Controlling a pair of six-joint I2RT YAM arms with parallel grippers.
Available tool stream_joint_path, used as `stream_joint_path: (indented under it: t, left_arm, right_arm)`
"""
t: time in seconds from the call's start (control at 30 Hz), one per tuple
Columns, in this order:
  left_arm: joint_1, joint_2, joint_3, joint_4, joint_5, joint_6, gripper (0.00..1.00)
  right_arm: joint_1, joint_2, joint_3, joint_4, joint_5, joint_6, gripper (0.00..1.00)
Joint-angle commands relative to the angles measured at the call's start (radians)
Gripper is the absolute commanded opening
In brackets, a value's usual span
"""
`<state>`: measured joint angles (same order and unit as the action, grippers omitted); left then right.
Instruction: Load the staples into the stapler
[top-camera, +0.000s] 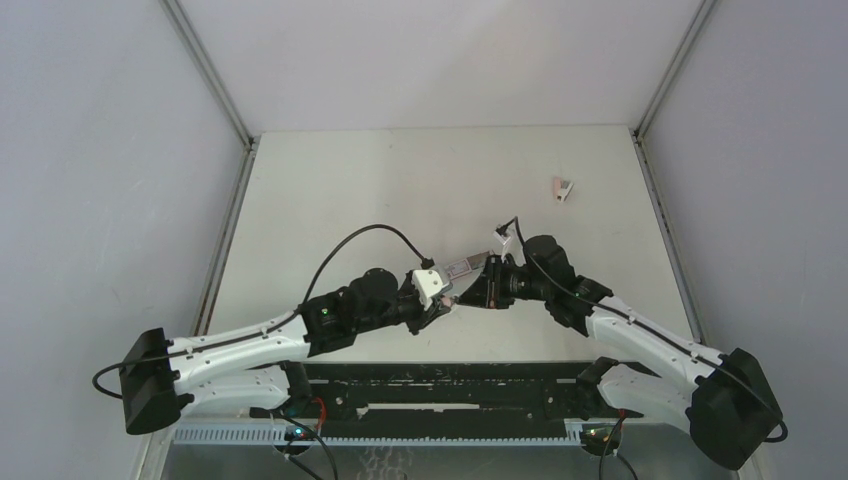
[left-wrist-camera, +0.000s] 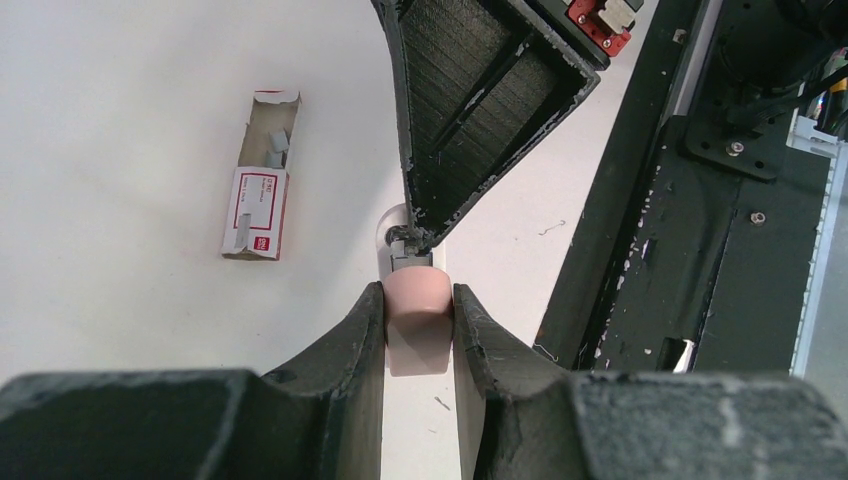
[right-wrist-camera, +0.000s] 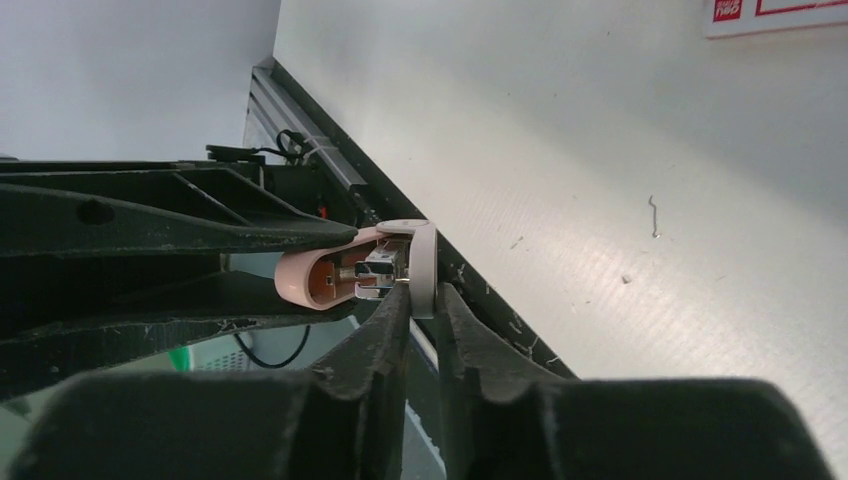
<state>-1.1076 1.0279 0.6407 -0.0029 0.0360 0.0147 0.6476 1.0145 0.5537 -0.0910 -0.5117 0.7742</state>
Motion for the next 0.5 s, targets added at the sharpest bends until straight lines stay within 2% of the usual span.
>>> stream_joint_path:
  t: [0.0,0.03,0.13,0.17,0.27,0.3,0.37,0.47]
  left_arm:
    - [-0.009,-0.017,0.064,0.108,0.004,0.021,0.00]
    - [-0.009,-0.018,0.061,0.109,0.002,0.021,0.00]
    - [-0.009,-0.026,0.050,0.110,-0.008,0.017,0.01]
    - [-0.009,-0.030,0.044,0.110,-0.010,0.014,0.07]
    - [-0.009,-0.034,0.033,0.118,-0.050,-0.021,0.59]
    - [-0.009,-0.037,0.031,0.125,-0.078,-0.044,0.68]
    - [-0.009,-0.044,0.038,0.144,-0.146,-0.105,0.75]
    - [-0.009,-0.052,0.057,0.174,-0.262,-0.252,0.78]
  right_arm:
    - [-0.001,0.006,0.042,0.066,-0.043,0.016,0.08]
    - [-0.004,0.005,0.042,0.067,-0.046,0.015,0.02]
    - [-0.014,-0.009,0.037,0.066,-0.028,0.011,0.00]
    - [-0.018,-0.018,0.032,0.067,-0.014,0.012,0.00]
    - [-0.019,-0.062,0.009,0.080,0.063,0.008,0.00]
    - [-0.017,-0.078,-0.004,0.085,0.099,0.006,0.00]
    - [-0.002,-0.123,-0.026,0.097,0.194,0.000,0.00]
    - [0.052,-0.167,-0.048,0.101,0.403,-0.027,0.00]
